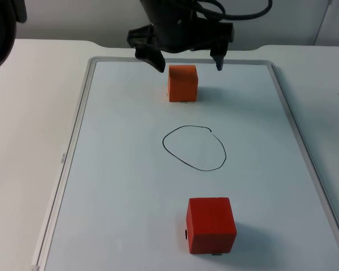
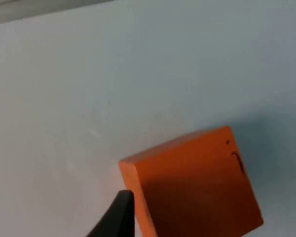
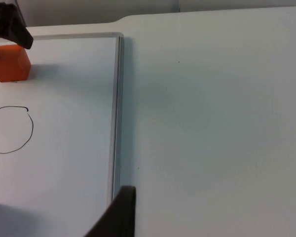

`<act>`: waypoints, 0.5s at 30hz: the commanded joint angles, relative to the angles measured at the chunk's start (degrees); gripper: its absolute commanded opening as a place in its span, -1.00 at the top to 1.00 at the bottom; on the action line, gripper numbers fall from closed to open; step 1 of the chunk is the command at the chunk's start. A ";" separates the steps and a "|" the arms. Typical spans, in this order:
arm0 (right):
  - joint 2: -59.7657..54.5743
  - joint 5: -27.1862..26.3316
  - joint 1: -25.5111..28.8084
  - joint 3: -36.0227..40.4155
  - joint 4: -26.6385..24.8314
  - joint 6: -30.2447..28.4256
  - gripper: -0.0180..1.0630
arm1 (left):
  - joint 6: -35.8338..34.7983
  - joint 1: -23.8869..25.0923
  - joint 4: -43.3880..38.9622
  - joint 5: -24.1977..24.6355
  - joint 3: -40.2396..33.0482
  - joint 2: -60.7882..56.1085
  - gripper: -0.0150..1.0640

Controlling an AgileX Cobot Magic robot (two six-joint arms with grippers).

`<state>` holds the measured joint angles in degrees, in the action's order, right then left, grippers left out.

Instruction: Pick up one cube with the left hand and another cube with the right hand. First place the cube in the right hand at the target position, then stack the cube in the left hand on top.

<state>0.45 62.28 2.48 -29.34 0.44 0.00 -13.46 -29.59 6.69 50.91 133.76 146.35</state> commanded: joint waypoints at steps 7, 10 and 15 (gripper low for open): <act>-0.45 -0.42 0.37 0.21 0.23 0.00 -0.96 | -1.88 -0.80 -4.08 -2.88 0.43 0.98 -0.96; -0.45 -0.42 0.37 0.21 0.23 0.00 -0.96 | -2.38 -0.80 -3.87 -2.88 0.43 1.82 -0.96; -0.45 -0.42 0.37 0.21 0.23 0.00 -0.96 | -2.38 -0.80 -4.00 -3.45 0.43 2.28 -0.96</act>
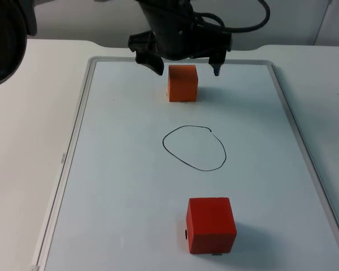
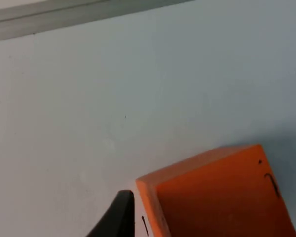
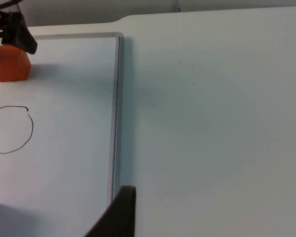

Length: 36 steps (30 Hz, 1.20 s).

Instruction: Pick up one cube with the left hand and another cube with the right hand. First place the cube in the right hand at the target position, then stack the cube in the left hand on top.

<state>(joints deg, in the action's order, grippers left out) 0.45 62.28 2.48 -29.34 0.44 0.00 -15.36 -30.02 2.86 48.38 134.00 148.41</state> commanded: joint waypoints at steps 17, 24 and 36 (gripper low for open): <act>-0.45 -0.42 0.37 0.21 0.23 0.00 -0.96 | -0.49 -0.37 -0.17 -0.57 0.20 1.35 -0.60; -0.45 -0.42 0.37 0.21 0.23 0.00 -0.96 | -1.12 -0.37 -0.17 -0.57 0.20 1.35 0.15; -0.45 -0.42 0.37 0.21 0.23 0.00 -0.96 | -0.87 -0.37 -2.08 10.65 5.04 -1.52 0.39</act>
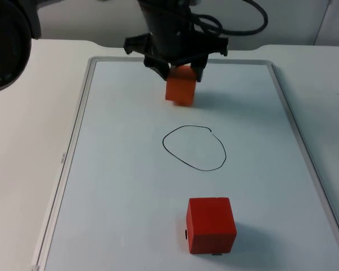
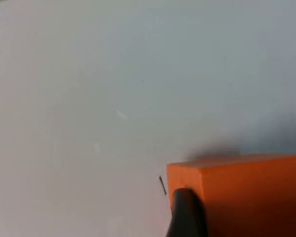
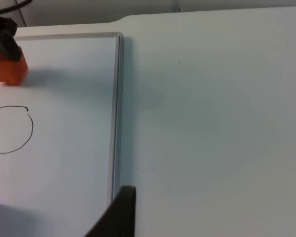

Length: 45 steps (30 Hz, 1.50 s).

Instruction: Pick up one cube with the left hand and another cube with the right hand. First place the cube in the right hand at the target position, then stack the cube in the left hand on top.

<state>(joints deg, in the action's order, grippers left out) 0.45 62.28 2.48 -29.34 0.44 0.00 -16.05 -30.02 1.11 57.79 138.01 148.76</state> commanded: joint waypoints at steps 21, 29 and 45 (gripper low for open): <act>-0.45 -0.42 0.37 0.21 0.23 0.00 -0.96 | 9.10 -1.00 3.99 12.17 9.46 -29.21 0.39; -0.45 -0.42 0.37 0.21 0.23 0.00 -0.96 | 12.72 -2.33 1.05 12.17 -0.90 -41.53 0.39; -0.45 -0.42 0.37 0.21 0.23 0.00 -0.96 | 12.18 -2.31 -7.02 3.24 -49.73 -65.23 0.39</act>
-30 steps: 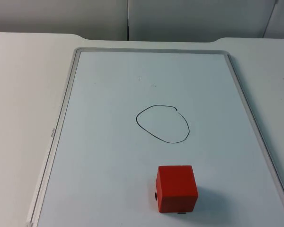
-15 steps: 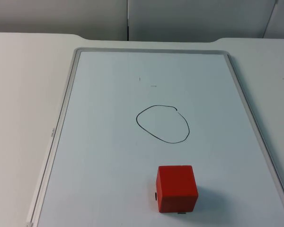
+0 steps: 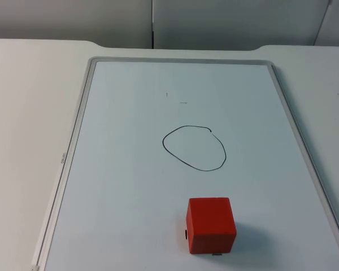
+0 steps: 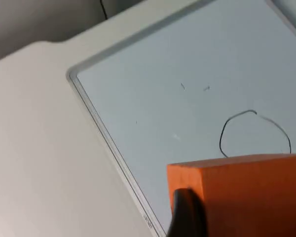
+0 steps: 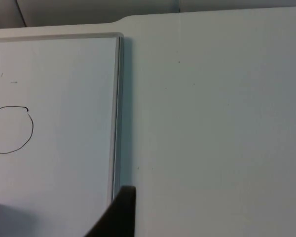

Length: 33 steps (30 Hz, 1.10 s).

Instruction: Pick up one cube with the left hand and another cube with the right hand. First place the cube in the right hand at the target position, then stack the cube in the left hand on top.

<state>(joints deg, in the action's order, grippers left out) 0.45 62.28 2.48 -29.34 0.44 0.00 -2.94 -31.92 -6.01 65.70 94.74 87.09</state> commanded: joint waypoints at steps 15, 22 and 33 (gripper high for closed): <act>-0.45 -0.54 0.37 0.21 -1.59 -2.19 -0.96 | -3.67 -0.41 4.34 -22.23 -46.98 -22.57 0.39; -0.45 -1.82 0.37 -1.08 -11.77 -11.03 -0.96 | -3.67 -0.41 6.01 -24.75 -55.33 -28.45 0.39; -25.53 -5.26 0.37 -7.99 -37.09 -36.89 -0.90 | -3.67 -0.41 6.92 -24.26 -57.47 -32.43 0.39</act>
<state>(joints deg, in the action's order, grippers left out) -22.14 58.22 2.48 -36.20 -34.95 -33.28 -6.14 -31.92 0.31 42.18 37.39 55.13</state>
